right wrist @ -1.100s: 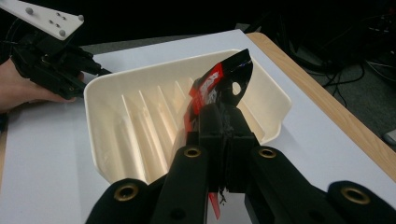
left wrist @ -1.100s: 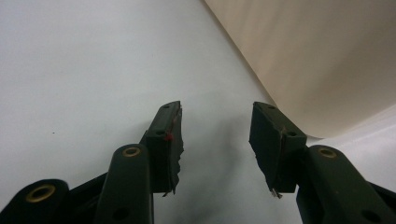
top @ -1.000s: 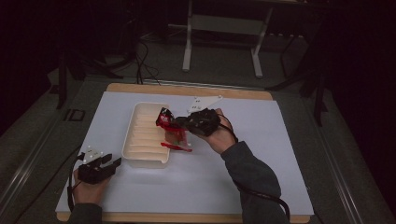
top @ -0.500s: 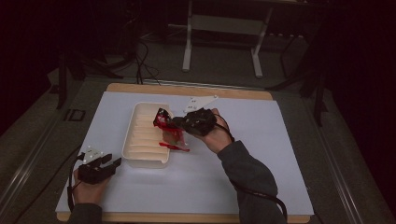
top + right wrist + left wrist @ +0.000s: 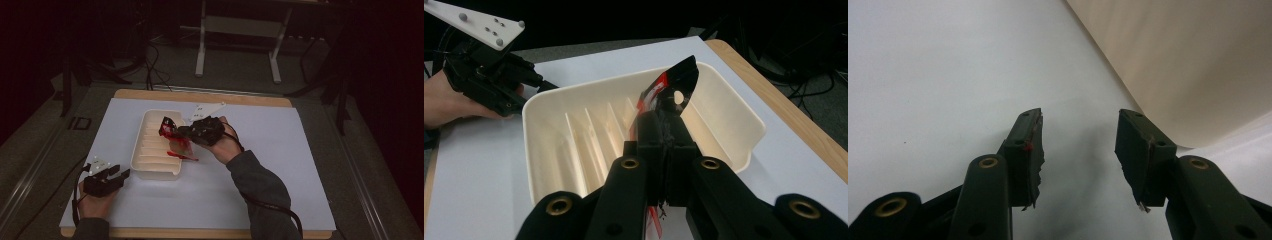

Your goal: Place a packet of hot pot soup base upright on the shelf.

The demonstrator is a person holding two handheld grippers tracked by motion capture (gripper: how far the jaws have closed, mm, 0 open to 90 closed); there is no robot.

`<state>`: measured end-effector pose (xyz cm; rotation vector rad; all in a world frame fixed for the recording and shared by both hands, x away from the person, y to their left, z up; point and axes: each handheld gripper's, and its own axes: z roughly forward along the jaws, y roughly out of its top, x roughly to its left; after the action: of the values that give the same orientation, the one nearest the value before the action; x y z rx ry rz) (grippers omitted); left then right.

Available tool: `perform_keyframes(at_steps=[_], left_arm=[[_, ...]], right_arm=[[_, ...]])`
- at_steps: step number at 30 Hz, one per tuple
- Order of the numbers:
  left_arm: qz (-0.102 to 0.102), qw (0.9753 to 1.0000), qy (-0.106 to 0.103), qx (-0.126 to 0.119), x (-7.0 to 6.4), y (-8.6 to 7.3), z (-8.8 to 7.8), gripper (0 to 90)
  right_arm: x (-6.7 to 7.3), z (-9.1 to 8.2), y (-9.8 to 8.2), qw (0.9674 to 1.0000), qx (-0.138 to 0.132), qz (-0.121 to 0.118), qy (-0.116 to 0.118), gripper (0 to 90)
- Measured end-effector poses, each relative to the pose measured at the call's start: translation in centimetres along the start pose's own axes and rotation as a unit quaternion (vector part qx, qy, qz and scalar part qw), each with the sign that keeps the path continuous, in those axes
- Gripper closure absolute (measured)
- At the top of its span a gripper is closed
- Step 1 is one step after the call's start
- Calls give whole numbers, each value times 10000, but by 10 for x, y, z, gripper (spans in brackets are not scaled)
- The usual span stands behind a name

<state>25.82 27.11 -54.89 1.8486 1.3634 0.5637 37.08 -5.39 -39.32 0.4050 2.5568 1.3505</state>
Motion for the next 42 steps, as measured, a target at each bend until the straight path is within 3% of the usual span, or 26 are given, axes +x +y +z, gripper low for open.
perform_keyframes(at_steps=[17, 42], left_arm=[[9, 10000, -1, 6, 0, 0, 0, 541], [-20, 10000, -29, -17, 1, 0, -1, 540]], right_arm=[[5, 19, 9, 9998, -107, 12, 142, 887], [21, 66, 13, 9992, -156, 196, 317, 883]])
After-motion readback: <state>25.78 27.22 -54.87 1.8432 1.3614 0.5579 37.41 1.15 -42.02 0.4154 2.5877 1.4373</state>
